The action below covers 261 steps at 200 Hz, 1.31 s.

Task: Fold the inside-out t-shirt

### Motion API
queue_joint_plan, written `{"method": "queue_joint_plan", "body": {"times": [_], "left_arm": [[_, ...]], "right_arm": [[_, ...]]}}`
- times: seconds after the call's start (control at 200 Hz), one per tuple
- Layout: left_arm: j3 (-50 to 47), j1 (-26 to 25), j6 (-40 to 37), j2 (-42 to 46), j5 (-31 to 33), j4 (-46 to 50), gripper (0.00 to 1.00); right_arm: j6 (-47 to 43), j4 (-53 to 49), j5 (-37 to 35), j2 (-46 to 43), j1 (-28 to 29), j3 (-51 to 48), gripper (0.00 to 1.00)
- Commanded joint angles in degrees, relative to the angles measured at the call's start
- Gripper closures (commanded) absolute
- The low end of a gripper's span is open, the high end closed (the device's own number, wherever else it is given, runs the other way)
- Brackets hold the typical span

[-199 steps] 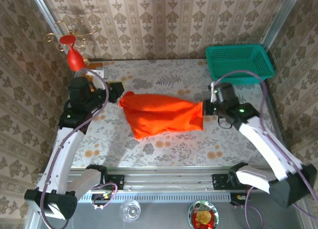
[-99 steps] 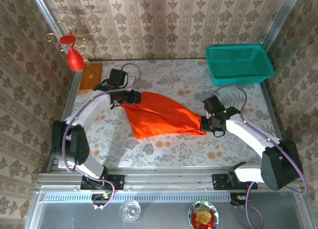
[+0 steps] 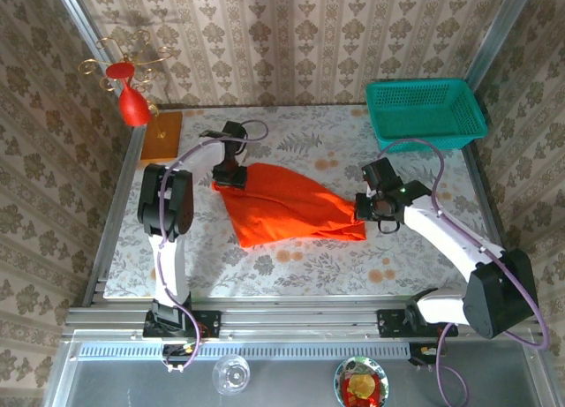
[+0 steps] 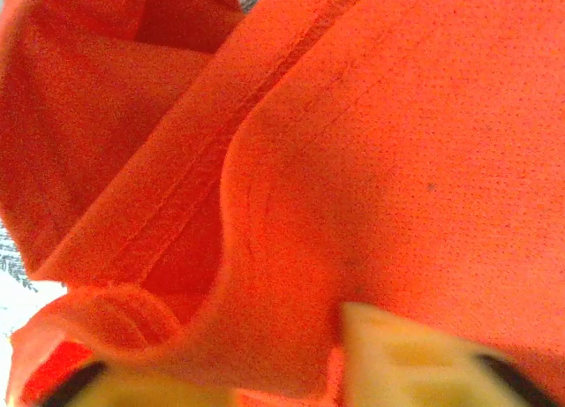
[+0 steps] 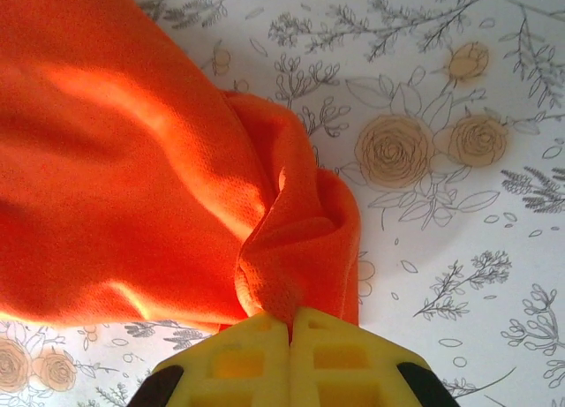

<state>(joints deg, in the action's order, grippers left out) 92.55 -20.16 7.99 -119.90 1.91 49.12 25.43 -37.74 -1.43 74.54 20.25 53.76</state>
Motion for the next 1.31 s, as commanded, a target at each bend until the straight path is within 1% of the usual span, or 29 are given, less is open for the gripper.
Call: {"method": "queue_joint_plan", "body": {"times": [0.0, 0.03, 0.1, 0.165, 0.24, 0.325, 0.395, 0.455, 0.54, 0.62, 0.675, 0.71, 0.74, 0.765, 0.795, 0.84, 0.87, 0.925, 1.03, 1.145, 1.3], "left_arm": [[3.7, 0.5, -0.5, 1.7, 1.3, 1.3, 0.90], [4.8, 0.7, -0.4, 2.4, 1.0, 1.3, 0.95], [8.1, 1.6, -0.4, 4.9, -0.4, 1.2, 1.00], [11.4, 2.9, 0.0, 7.9, -2.5, 1.3, 1.00], [15.2, 5.0, 1.2, 11.8, -5.7, 1.6, 1.00], [17.5, 7.4, 3.1, 16.5, -8.8, 1.2, 1.00], [16.9, 9.1, 4.3, 20.9, -10.5, 0.2, 1.00], [13.9, 10.2, 5.1, 25.4, -11.3, -1.4, 1.00], [5.1, 11.3, 6.5, 32.7, -12.3, -5.2, 1.00], [-6.8, 11.5, 7.9, 40.7, -14.0, -9.0, 1.00], [-15.5, 11.3, 9.4, 45.5, -16.4, -10.0, 0.99], [-21.1, 11.0, 10.8, 48.2, -17.6, -10.0, 0.95], [-25.9, 10.7, 12.0, 50.1, -18.5, -10.2, 0.88], [-29.5, 10.4, 12.9, 51.6, -19.5, -10.4, 0.80], [-33.1, 10.3, 14.1, 53.2, -20.0, -10.7, 0.72], [-37.5, 10.1, 15.7, 55.0, -19.8, -11.7, 0.64], [-39.4, 10.2, 16.5, 55.9, -19.5, -12.5, 0.61], [-40.7, 10.2, 17.2, 56.4, -18.8, -13.6, 0.58], [-38.5, 9.5, 16.2, 53.2, -18.3, -13.5, 0.58], [-34.1, 7.3, 13.7, 47.4, -16.7, -12.8, 0.58], [-27.6, 5.6, 11.5, 37.1, -17.8, -14.4, 0.57]], "right_arm": [[-1.7, 0.4, -2.6, 1.6, -2.3, 4.9, 1.00], [-2.4, 0.5, -2.9, 2.1, -3.3, 6.9, 1.00], [-4.4, -0.8, -3.2, 3.5, -6.3, 13.1, 1.00], [-6.1, -3.2, -3.7, 4.7, -8.9, 21.7, 1.00], [-7.4, -5.5, -2.6, 4.8, -11.6, 32.1, 1.00], [-8.5, -7.3, -2.0, 4.8, -13.1, 42.2, 1.00], [-9.6, -8.3, -1.1, 4.7, -13.5, 47.6, 1.00], [-9.9, -8.4, -0.1, 2.8, -13.5, 49.1, 1.00], [-9.8, -6.7, 2.5, -1.7, -13.5, 45.6, 1.00], [-9.2, -4.6, 6.9, -6.7, -13.5, 37.8, 1.00], [-9.1, -3.5, 11.6, -10.5, -13.5, 30.8, 1.00], [-9.2, -3.4, 14.7, -12.6, -13.5, 26.0, 1.00], [-9.4, -3.9, 17.2, -14.0, -13.5, 22.1, 0.98], [-9.4, -4.6, 18.5, -14.8, -13.5, 19.1, 0.94], [-9.5, -5.3, 19.3, -15.4, -13.5, 15.7, 0.86], [-8.5, -6.4, 17.8, -15.5, -13.5, 11.7, 0.75], [-7.0, -6.9, 15.7, -15.1, -13.5, 9.7, 0.71], [-4.7, -7.3, 13.5, -13.8, -13.5, 7.4, 0.66], [-2.8, -5.7, 14.1, -11.4, -13.5, 5.8, 0.64], [-2.2, -3.6, 14.5, -10.0, -13.5, 4.8, 0.63], [-2.4, -2.9, 14.3, -8.8, -13.4, 4.0, 0.62]]}}
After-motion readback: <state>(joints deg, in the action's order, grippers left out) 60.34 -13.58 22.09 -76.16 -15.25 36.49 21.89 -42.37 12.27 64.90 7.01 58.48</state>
